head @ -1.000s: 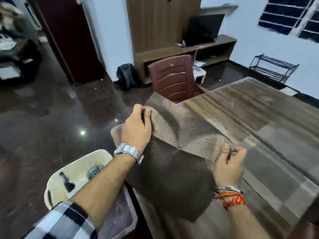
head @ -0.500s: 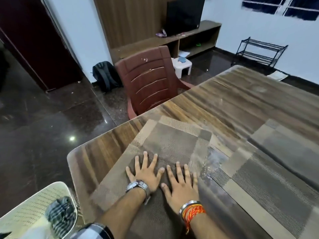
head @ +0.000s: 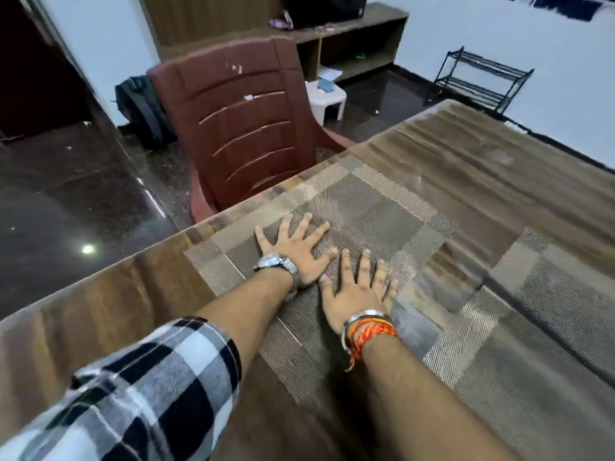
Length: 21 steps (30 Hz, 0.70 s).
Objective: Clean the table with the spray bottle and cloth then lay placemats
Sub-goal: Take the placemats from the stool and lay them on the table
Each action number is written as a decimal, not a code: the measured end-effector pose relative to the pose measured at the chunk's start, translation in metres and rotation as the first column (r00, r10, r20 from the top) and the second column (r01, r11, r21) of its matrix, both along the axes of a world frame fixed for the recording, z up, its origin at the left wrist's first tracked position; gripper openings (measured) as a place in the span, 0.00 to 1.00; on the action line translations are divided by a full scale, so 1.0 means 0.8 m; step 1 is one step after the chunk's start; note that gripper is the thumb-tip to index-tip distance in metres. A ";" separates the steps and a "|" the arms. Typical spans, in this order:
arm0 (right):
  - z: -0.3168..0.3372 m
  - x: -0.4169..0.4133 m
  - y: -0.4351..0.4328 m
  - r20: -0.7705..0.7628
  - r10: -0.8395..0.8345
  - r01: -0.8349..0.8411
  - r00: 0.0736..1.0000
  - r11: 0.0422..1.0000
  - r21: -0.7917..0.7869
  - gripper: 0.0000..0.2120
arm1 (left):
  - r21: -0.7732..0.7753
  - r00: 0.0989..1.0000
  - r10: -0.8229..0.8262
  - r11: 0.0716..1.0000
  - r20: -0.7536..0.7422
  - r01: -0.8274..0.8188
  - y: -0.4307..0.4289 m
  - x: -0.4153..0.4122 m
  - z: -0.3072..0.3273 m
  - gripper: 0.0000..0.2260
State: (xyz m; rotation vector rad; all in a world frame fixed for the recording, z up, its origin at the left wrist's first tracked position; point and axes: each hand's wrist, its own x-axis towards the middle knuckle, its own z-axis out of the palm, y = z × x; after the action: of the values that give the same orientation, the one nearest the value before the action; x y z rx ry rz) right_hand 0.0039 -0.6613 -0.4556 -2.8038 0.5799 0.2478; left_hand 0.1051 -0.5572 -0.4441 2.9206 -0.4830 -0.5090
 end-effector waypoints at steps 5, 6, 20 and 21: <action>-0.002 0.041 -0.024 0.003 -0.058 0.058 0.998 0.998 -0.014 0.32 | -0.029 0.999 -0.026 0.999 0.034 0.027 -0.028 0.041 -0.003 0.29; -0.003 0.047 -0.028 0.004 -0.065 0.065 0.998 0.998 -0.018 0.32 | -0.035 0.999 -0.029 0.999 0.040 0.030 -0.033 0.047 -0.003 0.29; -0.010 0.084 -0.053 0.008 -0.066 0.066 0.998 0.994 -0.082 0.32 | -0.061 0.996 -0.012 0.998 0.090 0.018 -0.059 0.083 -0.013 0.30; -0.011 0.084 -0.053 0.011 -0.066 0.066 0.998 0.994 -0.085 0.32 | -0.060 0.996 -0.013 0.998 0.092 0.019 -0.060 0.083 -0.014 0.30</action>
State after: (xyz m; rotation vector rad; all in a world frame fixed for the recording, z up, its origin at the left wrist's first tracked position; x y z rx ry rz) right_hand 0.0710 -0.7037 -0.4642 -2.8597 0.6957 0.2020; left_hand 0.1715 -0.6049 -0.4550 2.8933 -0.5241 -0.3568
